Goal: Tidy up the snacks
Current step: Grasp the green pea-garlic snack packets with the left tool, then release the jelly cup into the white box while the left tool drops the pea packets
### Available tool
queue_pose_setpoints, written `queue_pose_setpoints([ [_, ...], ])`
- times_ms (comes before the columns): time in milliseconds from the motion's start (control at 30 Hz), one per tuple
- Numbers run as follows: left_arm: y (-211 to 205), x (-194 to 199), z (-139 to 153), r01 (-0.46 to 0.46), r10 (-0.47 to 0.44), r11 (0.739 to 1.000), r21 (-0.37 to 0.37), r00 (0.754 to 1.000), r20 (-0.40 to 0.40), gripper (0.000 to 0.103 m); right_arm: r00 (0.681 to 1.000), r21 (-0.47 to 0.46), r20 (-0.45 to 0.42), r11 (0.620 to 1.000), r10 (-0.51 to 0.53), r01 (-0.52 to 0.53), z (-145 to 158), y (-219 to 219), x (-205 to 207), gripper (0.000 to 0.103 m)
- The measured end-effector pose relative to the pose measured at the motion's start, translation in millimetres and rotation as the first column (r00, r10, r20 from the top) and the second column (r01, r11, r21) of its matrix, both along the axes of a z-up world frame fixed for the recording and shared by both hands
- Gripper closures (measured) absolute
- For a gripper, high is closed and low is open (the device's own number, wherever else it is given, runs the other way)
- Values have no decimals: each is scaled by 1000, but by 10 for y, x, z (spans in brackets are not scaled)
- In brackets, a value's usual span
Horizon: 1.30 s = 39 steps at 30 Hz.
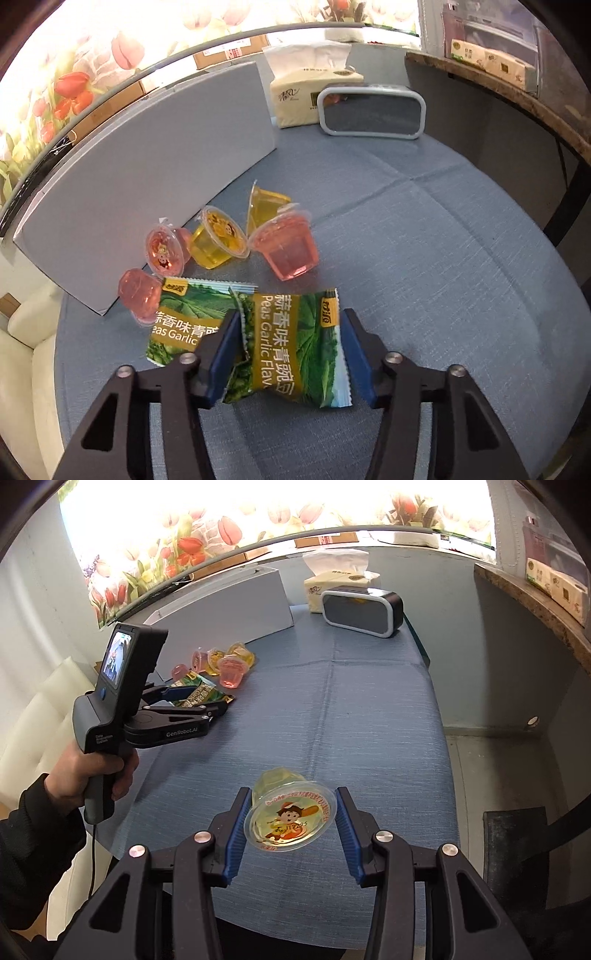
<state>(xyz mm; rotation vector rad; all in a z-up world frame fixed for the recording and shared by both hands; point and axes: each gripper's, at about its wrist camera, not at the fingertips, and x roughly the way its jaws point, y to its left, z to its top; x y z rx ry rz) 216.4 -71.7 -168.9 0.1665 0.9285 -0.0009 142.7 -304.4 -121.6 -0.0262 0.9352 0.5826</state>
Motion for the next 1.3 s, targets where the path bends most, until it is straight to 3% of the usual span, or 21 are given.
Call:
queue_pose_setpoints([
  [33,13,-32,28,-7,7,1000,-2,1000,1,61,1000,1,1,1000,3,-3,5,8,-6,55],
  [100,37,-43,68,10,-11,999,-42,1000,-19,61,1000,5,1,1000,4,-4,9,12,-9,55],
  [200,8,-70,64,21,-22,1000,-23,1000,-20,62,1000,7,3,1000,7,-7,13,33,-16,55],
  [300,9,-103,98,22,-23,998,-54,1000,-10,63,1000,12,3,1000,10,-10,24,56,-23,55],
  [700,210,-512,676,10,6,982,-189,997,81,63,998,11,33,998,58,-58,161,283,12,55],
  [1000,885,-622,1354,-74,126,951,-300,980,157,63,982,31,115,987,153,-157,557,962,464,55],
  [1300,1690,-86,1827,-139,223,922,-361,954,202,62,953,28,209,973,218,-229,1140,2005,1292,55],
])
